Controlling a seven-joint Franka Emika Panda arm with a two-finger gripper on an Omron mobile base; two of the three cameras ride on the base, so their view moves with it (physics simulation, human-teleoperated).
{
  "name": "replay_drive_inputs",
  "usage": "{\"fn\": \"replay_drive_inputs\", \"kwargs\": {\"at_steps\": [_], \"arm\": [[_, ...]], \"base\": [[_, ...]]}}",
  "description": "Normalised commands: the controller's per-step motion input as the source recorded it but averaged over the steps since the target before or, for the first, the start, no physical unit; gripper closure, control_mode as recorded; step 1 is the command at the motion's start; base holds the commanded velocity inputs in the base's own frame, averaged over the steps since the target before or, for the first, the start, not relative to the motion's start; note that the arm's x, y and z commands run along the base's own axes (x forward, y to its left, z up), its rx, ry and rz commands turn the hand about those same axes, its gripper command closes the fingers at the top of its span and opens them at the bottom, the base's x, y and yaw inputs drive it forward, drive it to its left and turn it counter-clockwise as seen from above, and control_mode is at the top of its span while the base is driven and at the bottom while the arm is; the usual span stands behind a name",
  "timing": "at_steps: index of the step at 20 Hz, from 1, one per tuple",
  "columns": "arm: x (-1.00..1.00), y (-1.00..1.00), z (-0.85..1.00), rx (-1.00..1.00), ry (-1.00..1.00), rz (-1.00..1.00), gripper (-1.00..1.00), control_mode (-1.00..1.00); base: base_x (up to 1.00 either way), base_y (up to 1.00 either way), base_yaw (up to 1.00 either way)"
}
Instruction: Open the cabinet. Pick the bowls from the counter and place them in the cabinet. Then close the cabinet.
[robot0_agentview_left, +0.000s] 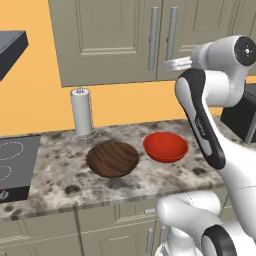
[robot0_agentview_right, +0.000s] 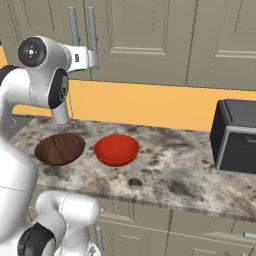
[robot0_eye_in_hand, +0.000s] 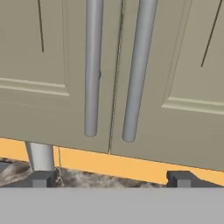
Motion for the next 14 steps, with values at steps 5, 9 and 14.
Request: {"fn": "replay_drive_inputs", "kwargs": {"at_steps": [5, 9, 14], "arm": [[0.22, 0.0, 0.06, 0.0, -0.22, 0.0, -1.0, -1.0], [0.35, -0.01, 0.0, 0.0, -0.22, 0.0, -1.0, -1.0], [0.55, -0.01, 0.0, 0.0, -0.17, 0.0, -1.0, -1.0]], "base": [[0.0, 0.0, 0.0], [0.0, 0.0, 0.0], [0.0, 0.0, 0.0]]}}
